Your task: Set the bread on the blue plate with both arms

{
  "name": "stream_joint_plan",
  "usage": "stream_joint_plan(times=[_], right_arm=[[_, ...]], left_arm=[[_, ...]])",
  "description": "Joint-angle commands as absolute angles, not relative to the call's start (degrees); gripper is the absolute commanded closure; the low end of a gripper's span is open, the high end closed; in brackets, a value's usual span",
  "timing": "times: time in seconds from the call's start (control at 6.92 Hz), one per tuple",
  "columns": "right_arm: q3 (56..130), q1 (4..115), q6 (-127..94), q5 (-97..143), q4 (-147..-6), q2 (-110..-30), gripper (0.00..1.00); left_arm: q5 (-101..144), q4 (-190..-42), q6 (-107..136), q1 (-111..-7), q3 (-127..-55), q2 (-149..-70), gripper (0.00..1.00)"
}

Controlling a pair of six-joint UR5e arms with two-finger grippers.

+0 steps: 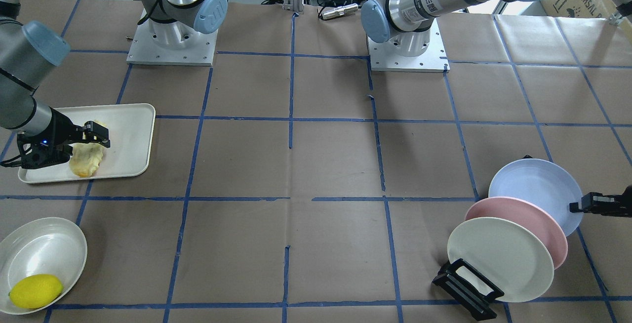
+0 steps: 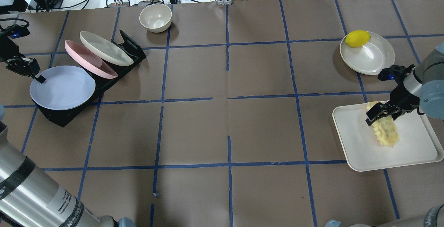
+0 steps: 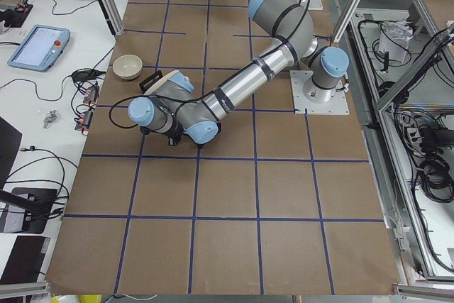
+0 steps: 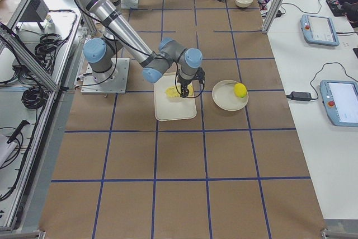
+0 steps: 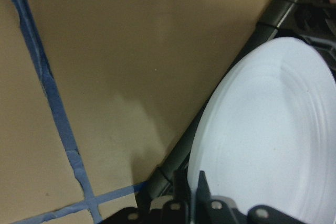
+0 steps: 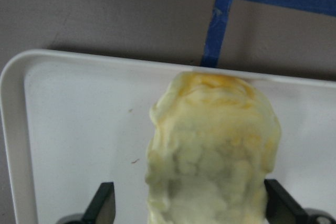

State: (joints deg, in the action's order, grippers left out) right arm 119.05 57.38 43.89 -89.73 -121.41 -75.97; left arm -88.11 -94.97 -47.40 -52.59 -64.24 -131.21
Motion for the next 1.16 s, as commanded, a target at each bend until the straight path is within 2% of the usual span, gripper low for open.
stream_joint_plan(times=[0.0, 0.14, 0.29, 0.58, 1.01], right_arm=[[119.53, 57.22, 43.95, -89.91, -121.38, -75.94, 0.48], [119.44, 57.22, 43.42, -90.00, -121.12, -76.02, 0.70], [119.27, 57.30, 42.72, -90.61, -120.94, -76.55, 0.79], [118.30, 60.53, 38.95, -90.53, -117.36, -77.69, 0.77], [110.07, 70.28, 25.17, -90.70, -100.68, -85.41, 0.74]], left_arm=[[-91.39, -96.85, -47.64, -51.42, -64.16, -128.43, 0.93], [-92.36, -99.90, -47.64, -51.33, -64.42, -125.89, 0.93], [-92.46, -103.59, -47.55, -51.85, -64.51, -122.64, 0.93], [-91.94, -111.23, -45.98, -55.17, -66.00, -115.09, 0.95], [-91.15, -110.84, -29.50, -71.57, -72.48, -107.34, 0.96]])
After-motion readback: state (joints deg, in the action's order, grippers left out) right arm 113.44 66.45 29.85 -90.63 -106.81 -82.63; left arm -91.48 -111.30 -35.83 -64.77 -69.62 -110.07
